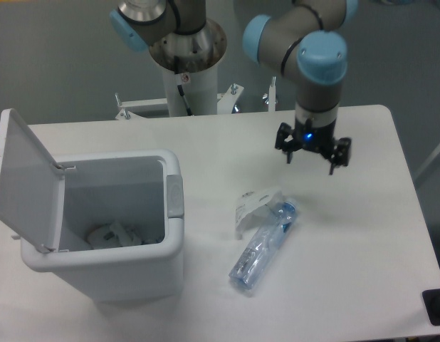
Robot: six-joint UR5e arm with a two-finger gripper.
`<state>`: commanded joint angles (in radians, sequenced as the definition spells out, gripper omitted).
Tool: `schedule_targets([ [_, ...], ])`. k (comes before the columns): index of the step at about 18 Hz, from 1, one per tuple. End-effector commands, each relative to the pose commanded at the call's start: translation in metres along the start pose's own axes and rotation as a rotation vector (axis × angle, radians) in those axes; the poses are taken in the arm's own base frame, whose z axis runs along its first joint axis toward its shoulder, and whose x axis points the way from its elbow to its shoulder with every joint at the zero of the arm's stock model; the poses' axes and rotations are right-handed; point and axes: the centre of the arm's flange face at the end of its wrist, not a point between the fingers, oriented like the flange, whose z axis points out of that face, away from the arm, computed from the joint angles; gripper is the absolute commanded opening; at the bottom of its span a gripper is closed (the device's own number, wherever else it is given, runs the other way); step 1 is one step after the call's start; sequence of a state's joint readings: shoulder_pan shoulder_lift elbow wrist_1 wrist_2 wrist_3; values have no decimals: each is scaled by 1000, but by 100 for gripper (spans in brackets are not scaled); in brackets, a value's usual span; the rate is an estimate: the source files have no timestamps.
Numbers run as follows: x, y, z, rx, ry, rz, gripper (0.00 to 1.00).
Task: Place the trash in the trash can
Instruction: 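Move the open gripper down over the crumpled clear plastic bag, then close the gripper on the plastic bag and lift it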
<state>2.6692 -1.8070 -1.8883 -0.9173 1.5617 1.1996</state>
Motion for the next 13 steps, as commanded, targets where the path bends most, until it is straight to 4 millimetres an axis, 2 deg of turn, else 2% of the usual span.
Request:
schedule_targets([
  [2,5,-5,10,11,9,15,100],
  [4,11,-20,19,16,5,37,100],
  [11,16,-36,40,17,6,55,100],
  [12,17,-37,43,13,11,55,86],
  [13,21,-40,45,10,15,46,61],
])
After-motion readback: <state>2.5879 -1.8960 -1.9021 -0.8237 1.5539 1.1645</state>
